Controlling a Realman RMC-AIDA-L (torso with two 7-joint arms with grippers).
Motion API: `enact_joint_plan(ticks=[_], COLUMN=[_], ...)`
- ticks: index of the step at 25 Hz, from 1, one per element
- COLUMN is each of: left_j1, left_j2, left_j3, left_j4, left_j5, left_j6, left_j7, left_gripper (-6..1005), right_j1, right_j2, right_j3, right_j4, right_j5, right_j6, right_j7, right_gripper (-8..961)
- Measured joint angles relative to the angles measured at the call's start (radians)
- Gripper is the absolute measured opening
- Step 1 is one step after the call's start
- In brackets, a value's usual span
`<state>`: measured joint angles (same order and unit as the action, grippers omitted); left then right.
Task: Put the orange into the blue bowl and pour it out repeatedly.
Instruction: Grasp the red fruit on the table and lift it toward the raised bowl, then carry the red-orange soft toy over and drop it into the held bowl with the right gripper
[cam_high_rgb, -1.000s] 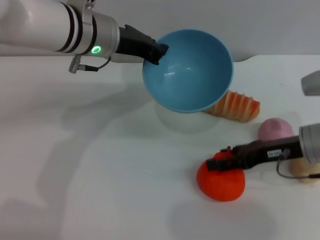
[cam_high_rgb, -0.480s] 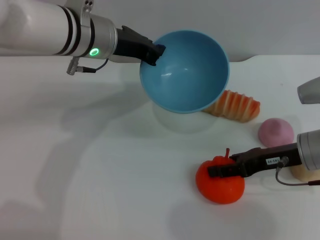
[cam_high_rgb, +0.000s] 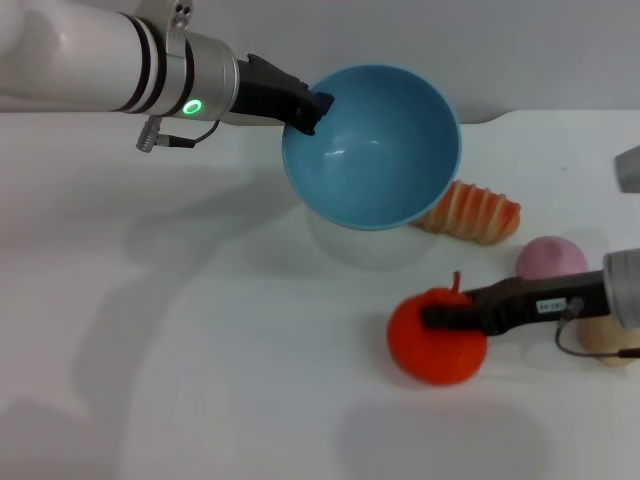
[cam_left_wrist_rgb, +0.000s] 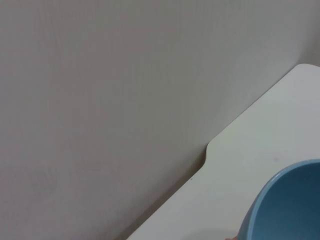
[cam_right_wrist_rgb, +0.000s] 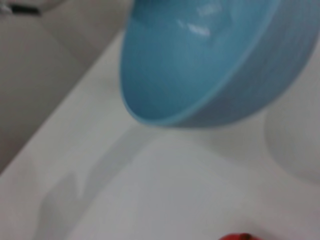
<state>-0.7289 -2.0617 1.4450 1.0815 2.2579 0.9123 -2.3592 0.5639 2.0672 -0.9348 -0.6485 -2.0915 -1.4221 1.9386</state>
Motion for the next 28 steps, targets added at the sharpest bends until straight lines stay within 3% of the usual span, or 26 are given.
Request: enact_joint_plan(ticks=[4, 6, 11, 18, 21, 28], left_j1=[-0.009, -0.019, -0.040, -0.067, -0.065, -0.067], left_j2=[0.001, 0.002, 0.001, -0.007, -0.007, -0.008], left_j3=[0.005, 0.008, 0.080, 0.204, 0.213, 0.215], left_j4=[0.000, 0.001, 0.011, 0.037, 0.046, 0.054], left_j5=[0.003, 0.004, 0.004, -0.005, -0.010, -0.026], left_j6=[0.009, 0.022, 0.046, 0.055, 0.054, 0.059], left_j7=[0.000, 0.000, -0.005, -0.028, -0.029, -0.031], left_gripper=[0, -1, -1, -1, -1, 0], right_j1=[-0.067, -0.113, -0.132, -0.117, -0.099, -0.046], right_j2=[-0.002, -0.010, -0.009, -0.005, -0.004, -0.003], right_j3=[-0.001, 0.018, 0.109, 0.150, 0.141, 0.134], right_j4=[-0.147, -0.299, -0.416, -0.325, -0.246, -0.172], right_j5=[0.143, 0.264, 0.394, 0.465, 0.416, 0.301], right_j6=[-0.102, -0.212, -0.331, -0.269, -0.179, -0.148], right_j7=[-0.045, -0.046, -0.080, -0.178, -0.223, -0.242], right_gripper=[174, 165, 145, 98, 75, 34])
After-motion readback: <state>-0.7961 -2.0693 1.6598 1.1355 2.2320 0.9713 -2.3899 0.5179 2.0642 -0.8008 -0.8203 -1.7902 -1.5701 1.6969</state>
